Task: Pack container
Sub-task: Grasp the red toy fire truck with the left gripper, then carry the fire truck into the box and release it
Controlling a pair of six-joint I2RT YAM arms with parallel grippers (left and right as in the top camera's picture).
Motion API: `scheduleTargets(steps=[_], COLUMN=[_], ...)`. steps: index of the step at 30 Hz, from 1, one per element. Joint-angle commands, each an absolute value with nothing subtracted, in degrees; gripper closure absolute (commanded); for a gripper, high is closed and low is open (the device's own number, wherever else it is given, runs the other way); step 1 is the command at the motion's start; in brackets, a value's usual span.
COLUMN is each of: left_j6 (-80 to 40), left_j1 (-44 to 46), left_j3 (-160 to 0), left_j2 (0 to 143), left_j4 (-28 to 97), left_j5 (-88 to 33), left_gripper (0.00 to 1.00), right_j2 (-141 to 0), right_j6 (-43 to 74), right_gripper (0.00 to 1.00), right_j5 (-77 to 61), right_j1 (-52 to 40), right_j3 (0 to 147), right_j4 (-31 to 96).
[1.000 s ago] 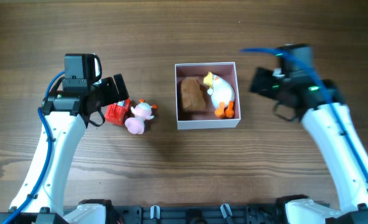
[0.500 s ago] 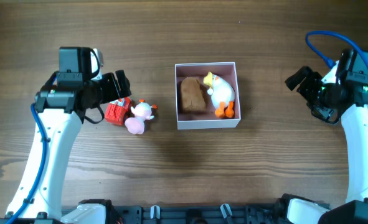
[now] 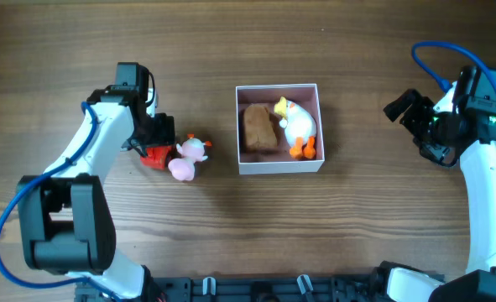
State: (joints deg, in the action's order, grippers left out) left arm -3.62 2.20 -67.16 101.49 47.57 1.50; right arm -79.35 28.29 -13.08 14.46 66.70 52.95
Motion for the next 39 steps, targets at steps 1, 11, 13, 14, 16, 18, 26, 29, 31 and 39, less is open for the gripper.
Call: scheduleTargets(steps=[1, 11, 13, 14, 16, 18, 26, 29, 31, 39], left_j6=[-2.74, -1.30, -1.30, -1.30, -1.28, -1.28, -1.54, -1.96, -1.96, -2.59], left_j1=[2.39, 2.50, 2.50, 2.50, 2.50, 2.50, 2.50, 2.50, 2.50, 7.27], left_j3=[-67.77, -66.15, -64.01, -63.40, -62.98, -62.76, -61.93, -61.93, -62.11, -83.24], left_j2=[103.48, 104.16, 104.42, 104.51, 104.81, 105.25, 107.28, 107.46, 107.09, 100.79], left_j4=[48.34, 52.38, 48.99, 47.29, 45.30, 44.73, 43.48, 43.59, 44.77, 62.96], left_j5=[3.27, 2.85, 2.87, 2.87, 2.87, 2.85, 2.87, 2.87, 2.85, 1.74], left_gripper=[0.23, 0.21, 0.21, 0.21, 0.21, 0.21, 0.27, 0.43, 0.53, 0.55], right_j2=[-79.53, -79.53, -79.53, -79.53, -79.53, -79.53, -79.53, -79.53, -79.53, -79.53], right_j6=[28.67, 28.64, 28.64, 28.64, 28.67, 28.67, 28.67, 28.67, 28.67, 28.64], right_gripper=[0.01, 0.00, 0.00, 0.01, 0.00, 0.00, 0.01, 0.00, 0.00, 0.00], right_j5=[-13.82, -13.82, -13.82, -13.82, -13.80, -13.80, -13.80, -13.82, -13.80, -13.82], right_j1=[14.55, 14.55, 14.55, 14.55, 14.55, 14.55, 14.55, 14.55, 14.55, 14.55], right_j3=[67.11, 67.11, 67.11, 67.11, 67.11, 67.11, 67.11, 67.11, 67.11, 67.11], right_j4=[52.97, 52.97, 52.97, 52.97, 52.97, 52.97, 52.97, 52.97, 52.97, 52.97])
